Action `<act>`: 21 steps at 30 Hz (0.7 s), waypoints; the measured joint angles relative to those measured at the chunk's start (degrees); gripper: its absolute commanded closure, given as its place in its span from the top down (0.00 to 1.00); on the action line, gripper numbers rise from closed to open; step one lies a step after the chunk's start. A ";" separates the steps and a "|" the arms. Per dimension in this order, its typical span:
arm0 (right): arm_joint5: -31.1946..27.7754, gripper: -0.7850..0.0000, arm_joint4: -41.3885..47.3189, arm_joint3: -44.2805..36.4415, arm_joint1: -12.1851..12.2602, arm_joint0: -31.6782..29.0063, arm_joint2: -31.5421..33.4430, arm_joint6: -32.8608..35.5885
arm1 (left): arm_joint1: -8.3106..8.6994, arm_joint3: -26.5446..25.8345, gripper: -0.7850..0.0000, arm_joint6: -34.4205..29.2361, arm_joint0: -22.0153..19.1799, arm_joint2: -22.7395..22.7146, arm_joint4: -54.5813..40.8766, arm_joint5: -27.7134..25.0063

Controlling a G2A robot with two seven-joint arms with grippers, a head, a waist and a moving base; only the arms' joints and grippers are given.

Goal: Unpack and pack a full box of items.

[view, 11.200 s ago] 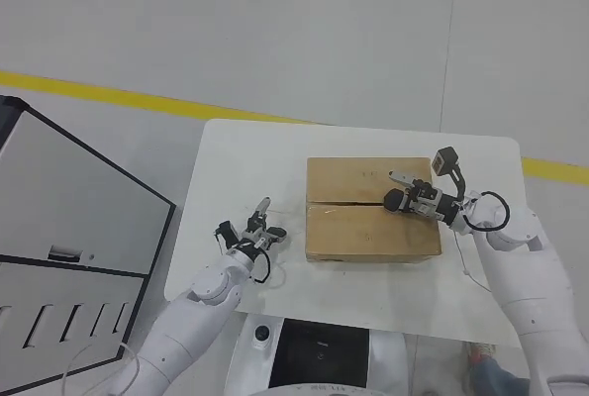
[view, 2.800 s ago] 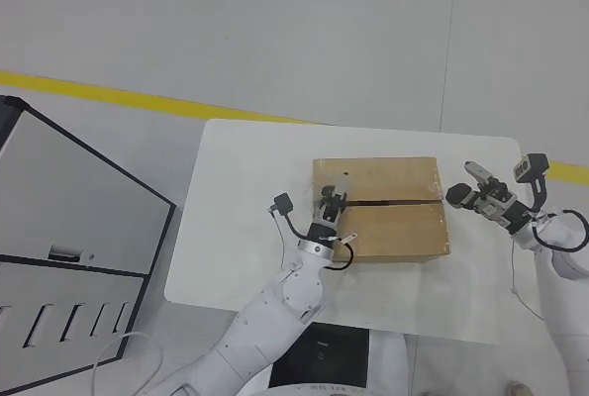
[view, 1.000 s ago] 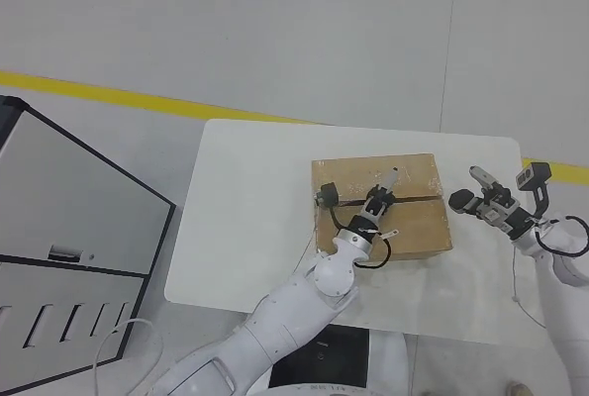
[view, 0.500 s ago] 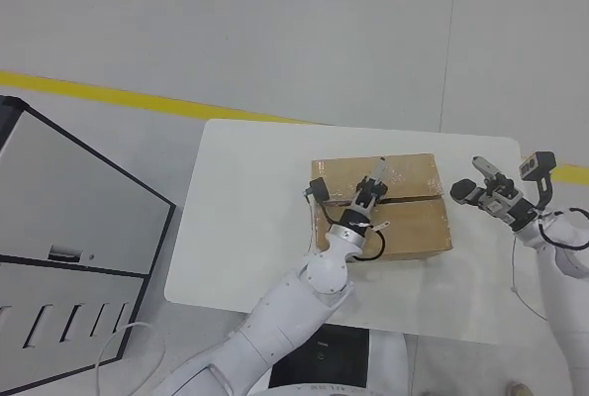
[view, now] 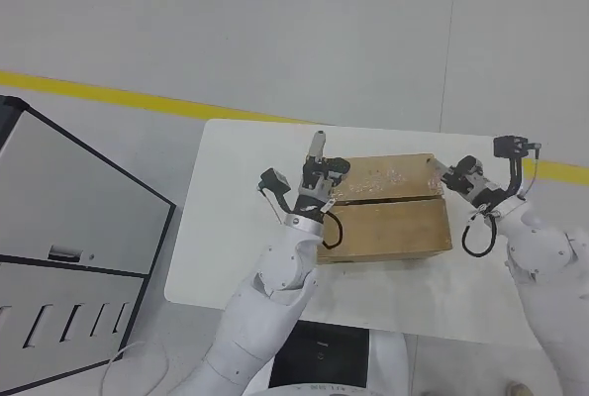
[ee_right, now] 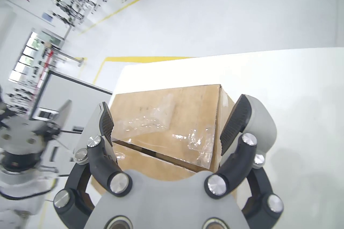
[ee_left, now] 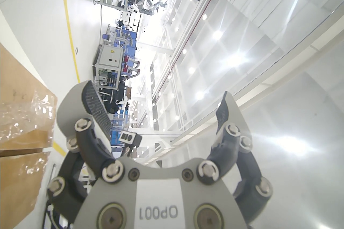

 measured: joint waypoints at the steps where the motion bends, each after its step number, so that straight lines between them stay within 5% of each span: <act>1: -0.50 1.00 -2.38 -0.37 0.03 -0.60 -0.22 -0.88 | 0.16 -1.41 1.00 -0.45 0.70 -0.73 -0.59 0.75; 4: -1.79 1.00 -3.40 -0.56 -0.11 -2.20 0.11 -2.46 | 0.58 -4.30 1.00 -2.31 2.23 -2.60 -2.61 2.98; 8: -2.09 1.00 5.76 -0.05 -0.36 -2.68 0.63 -2.35 | 0.68 -4.48 1.00 -3.00 2.35 -2.95 -3.03 3.57; 16: -2.02 1.00 5.47 -0.30 -0.31 -2.58 0.73 -2.58 | 0.67 -4.47 1.00 -2.96 2.34 -2.93 -3.00 3.52; 19: -1.22 1.00 -1.38 -2.22 0.10 -3.07 2.79 -6.13 | 0.67 -4.47 1.00 -2.96 2.35 -2.93 -3.00 3.52; 21: -1.76 0.90 -7.84 -3.74 0.42 -3.91 4.75 -7.35 | 0.67 -4.47 1.00 -2.96 2.35 -2.93 -3.00 3.52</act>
